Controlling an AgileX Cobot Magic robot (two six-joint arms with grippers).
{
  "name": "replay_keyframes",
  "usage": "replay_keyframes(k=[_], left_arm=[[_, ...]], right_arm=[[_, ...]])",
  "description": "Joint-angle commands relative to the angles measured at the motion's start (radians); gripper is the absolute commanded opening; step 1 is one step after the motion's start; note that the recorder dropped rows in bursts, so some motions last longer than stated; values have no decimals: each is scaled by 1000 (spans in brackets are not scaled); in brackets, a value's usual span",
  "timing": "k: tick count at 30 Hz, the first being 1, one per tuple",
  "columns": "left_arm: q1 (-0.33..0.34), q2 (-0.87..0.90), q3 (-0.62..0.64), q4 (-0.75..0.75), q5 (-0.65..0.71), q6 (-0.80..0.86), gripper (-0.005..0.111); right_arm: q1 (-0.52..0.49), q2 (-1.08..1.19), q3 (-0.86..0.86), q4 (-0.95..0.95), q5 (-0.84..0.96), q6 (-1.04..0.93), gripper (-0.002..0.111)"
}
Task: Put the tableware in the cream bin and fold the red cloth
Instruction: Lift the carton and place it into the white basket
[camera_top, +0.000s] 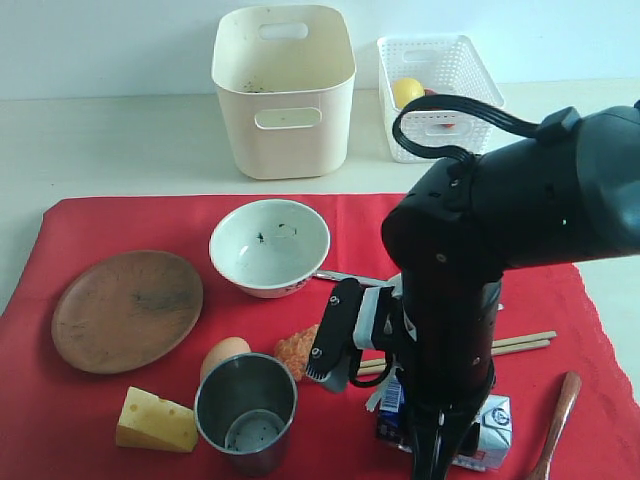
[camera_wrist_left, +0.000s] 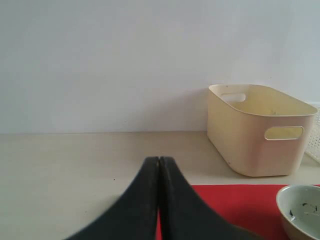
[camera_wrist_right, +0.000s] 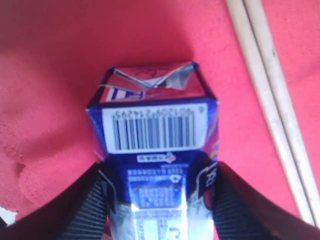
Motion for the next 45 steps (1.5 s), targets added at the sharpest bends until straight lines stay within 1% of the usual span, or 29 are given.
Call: replay_keyframes(k=[1,10,13,19,21,23,30,36,40,45], left_arm=[[-5,-6,3,-4,4,2,2],[-5,-6,3,-4,4,2,2],[-5,-6,3,-4,4,2,2],[-5,-6,3,-4,4,2,2],[-5,-6,3,-4,4,2,2],[-5,-6,3,-4,4,2,2],[-5,-6,3,-4,4,2,2],[-5,-6,3,-4,4,2,2],[-5,-6,3,-4,4,2,2],[-5,-6,3,-4,4,2,2]], right_arm=[[2,-15,-8,-92,13,97,0],[2,-147,-92,-126,18,119,0],[2,-188,-127,-233,5,151,0],[-15,-224,-175,-554,-65,370,0],[-44,-224,-188,-618,-94,424,0],[-85,-224,-197,-645,-156,467,0],[-243,-222,-200,-645,-360,557,0],[-388,-212,-200,-645,-602,654,0],[-488,-164,-200,-645,-784,728,0],[-572,-83,-200,-619,-941,819,0]])
